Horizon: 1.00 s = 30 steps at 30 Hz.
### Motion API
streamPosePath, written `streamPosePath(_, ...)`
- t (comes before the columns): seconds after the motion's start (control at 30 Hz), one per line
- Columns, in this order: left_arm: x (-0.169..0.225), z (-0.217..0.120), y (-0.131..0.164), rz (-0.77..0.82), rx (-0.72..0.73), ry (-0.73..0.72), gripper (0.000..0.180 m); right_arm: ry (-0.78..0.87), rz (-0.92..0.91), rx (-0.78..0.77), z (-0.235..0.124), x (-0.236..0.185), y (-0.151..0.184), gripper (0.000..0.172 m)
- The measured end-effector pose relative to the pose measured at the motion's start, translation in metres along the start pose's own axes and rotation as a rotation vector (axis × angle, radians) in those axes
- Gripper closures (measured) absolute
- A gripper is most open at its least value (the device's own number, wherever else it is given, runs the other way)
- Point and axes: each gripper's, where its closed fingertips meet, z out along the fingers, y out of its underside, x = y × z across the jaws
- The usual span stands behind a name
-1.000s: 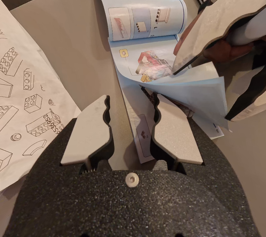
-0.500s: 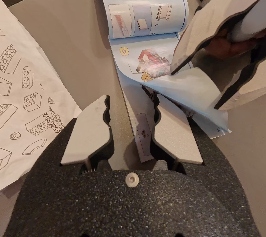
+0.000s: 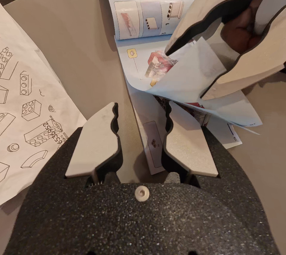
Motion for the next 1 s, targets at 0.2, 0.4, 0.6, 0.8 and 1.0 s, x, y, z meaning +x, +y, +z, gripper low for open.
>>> streamPosePath(0.2, 0.0, -0.001, -0.001, -0.001, 0.004, -0.001, 0.121, 0.002, 0.102, -0.078, -0.003, -0.003, 0.009, 0.121)
streamPosePath(0.4, -0.003, -0.003, 0.0, -0.003, 0.001, -0.009, 0.122, -0.052, 0.167, -0.057, -0.017, 0.0, 0.001, 0.159)
streamPosePath(0.6, -0.004, -0.002, 0.004, -0.012, -0.015, -0.001, 0.121, 0.068, 0.08, -0.062, -0.049, 0.035, -0.018, 0.172)
streamPosePath(0.8, -0.002, -0.001, 0.005, 0.01, -0.029, -0.011, 0.121, 0.352, -0.095, -0.177, -0.082, 0.093, -0.028, 0.171)
streamPosePath(1.0, -0.005, -0.004, 0.006, 0.02, -0.032, -0.03, 0.121, 0.543, -0.158, -0.305, -0.102, 0.156, -0.027, 0.166)
